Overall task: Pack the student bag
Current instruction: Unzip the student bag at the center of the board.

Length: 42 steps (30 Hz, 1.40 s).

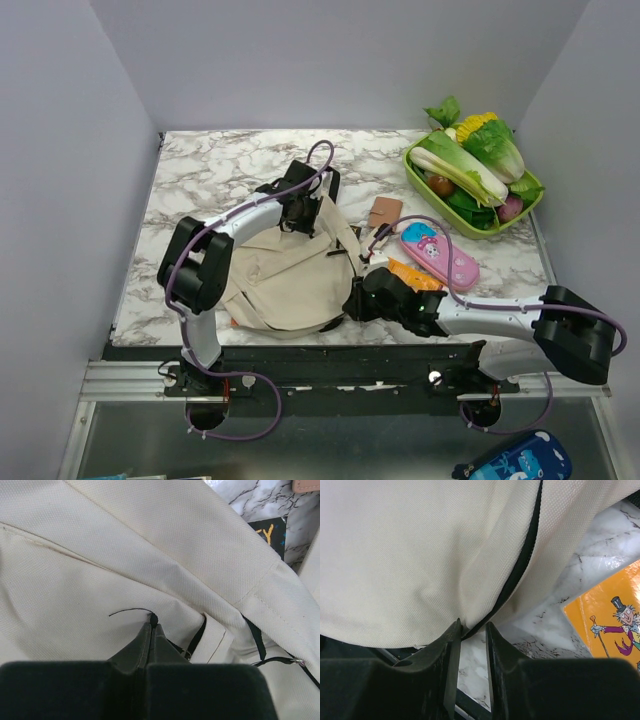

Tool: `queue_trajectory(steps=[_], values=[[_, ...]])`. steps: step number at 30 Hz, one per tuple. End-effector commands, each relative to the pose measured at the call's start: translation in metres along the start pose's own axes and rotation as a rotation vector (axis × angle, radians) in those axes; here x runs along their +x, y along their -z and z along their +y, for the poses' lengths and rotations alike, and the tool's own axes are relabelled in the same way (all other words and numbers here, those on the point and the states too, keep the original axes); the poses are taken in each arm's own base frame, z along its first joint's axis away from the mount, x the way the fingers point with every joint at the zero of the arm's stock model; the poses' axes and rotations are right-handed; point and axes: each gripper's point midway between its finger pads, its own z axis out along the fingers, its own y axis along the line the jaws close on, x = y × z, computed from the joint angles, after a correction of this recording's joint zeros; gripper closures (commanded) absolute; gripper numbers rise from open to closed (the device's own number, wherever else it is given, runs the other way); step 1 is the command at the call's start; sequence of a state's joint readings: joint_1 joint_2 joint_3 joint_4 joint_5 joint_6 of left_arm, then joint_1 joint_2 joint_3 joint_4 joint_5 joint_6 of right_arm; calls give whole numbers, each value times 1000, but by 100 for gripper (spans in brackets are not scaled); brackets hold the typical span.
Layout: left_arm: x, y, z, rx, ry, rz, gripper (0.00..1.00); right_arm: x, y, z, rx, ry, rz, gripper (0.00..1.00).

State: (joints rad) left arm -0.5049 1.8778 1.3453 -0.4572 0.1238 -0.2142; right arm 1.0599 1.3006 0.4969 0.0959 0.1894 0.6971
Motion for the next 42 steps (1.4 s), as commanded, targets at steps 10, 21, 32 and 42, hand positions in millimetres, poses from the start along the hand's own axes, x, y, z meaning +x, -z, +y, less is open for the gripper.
queue_trajectory(steps=[10, 21, 32, 42], values=[[-4, 52, -7, 40, -25, -103, 100, -89, 37, 27, 30, 115, -196, 32], [-1, 63, -10, 55, -32, -128, 100, -153, -1, 3, 165, 55, -245, 29], [-1, 67, -9, 48, -40, -136, 100, -132, -55, -27, 309, 119, -154, 27], [8, 64, -8, 55, -52, -109, 100, -160, -49, -46, 435, 312, -217, 28]])
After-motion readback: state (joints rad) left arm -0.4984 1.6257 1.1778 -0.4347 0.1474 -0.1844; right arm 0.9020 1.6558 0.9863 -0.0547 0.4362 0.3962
